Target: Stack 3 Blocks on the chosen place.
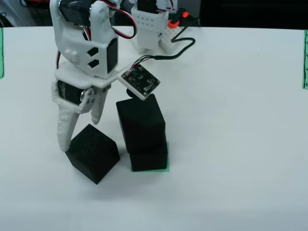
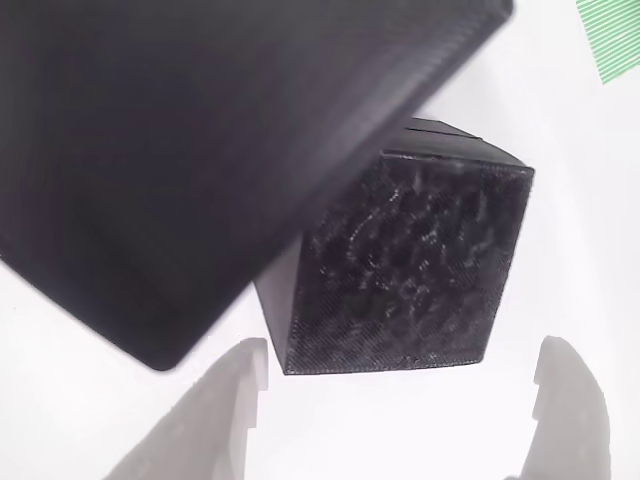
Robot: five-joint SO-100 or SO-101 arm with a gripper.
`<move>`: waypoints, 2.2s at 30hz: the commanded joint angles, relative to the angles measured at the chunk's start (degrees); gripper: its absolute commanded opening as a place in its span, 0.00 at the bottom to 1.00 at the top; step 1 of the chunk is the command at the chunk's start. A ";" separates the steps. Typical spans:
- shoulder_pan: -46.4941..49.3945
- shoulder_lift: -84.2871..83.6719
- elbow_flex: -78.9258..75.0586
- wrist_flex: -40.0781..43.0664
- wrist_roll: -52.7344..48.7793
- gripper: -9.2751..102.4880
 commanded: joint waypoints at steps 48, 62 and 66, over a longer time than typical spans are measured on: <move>-3.96 16.52 -5.54 3.34 -5.71 0.28; -5.98 21.88 -22.41 13.10 -5.71 0.28; -11.87 25.40 -21.80 13.80 -5.71 0.28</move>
